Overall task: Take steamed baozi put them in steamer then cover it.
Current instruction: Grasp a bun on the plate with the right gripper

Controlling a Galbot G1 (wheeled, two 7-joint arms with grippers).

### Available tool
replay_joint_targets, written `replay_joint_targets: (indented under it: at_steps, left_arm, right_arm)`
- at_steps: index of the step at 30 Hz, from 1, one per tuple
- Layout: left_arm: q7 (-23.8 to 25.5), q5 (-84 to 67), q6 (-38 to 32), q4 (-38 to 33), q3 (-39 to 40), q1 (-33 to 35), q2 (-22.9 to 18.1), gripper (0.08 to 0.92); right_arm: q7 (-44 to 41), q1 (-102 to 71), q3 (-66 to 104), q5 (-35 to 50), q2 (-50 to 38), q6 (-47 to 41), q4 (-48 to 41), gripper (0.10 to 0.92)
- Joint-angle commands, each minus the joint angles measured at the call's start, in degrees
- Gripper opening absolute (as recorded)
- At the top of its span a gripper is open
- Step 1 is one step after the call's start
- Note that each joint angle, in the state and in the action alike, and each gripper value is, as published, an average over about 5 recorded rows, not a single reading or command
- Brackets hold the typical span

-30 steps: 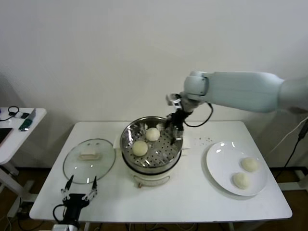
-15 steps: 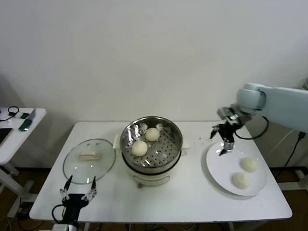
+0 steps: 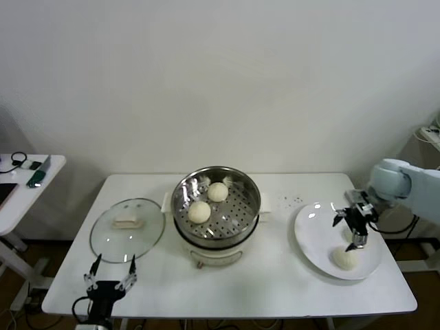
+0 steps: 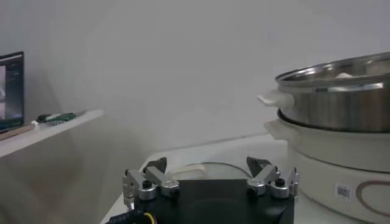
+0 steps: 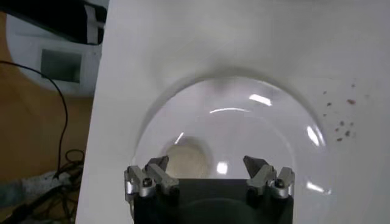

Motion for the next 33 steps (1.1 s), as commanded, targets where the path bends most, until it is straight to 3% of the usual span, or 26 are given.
replay_joint_targets:
  at_steps: [1, 24, 33]
  left_arm:
    - [-0.05, 0.35, 0.0, -0.07, -0.12, 0.29, -0.28, 0.823]
    - [-0.2, 1.42, 0.13, 0.57, 0.09, 0.3, -0.98, 0.823]
    - [-0.22, 1.41, 0.09, 0.75, 0.13, 0.25, -0.97, 0.823]
  right_arm:
    - [0.3, -13.45, 10.0, -5.84, -1.62, 0.65, -3.37, 0.823]
    - [-0.74, -16.57, 13.18, -7.78, 2.81, 1.52, -8.3, 0.819]
    - [-1.21, -16.1, 13.19, -8.1, 3.47, 1.83, -8.88, 0.731]
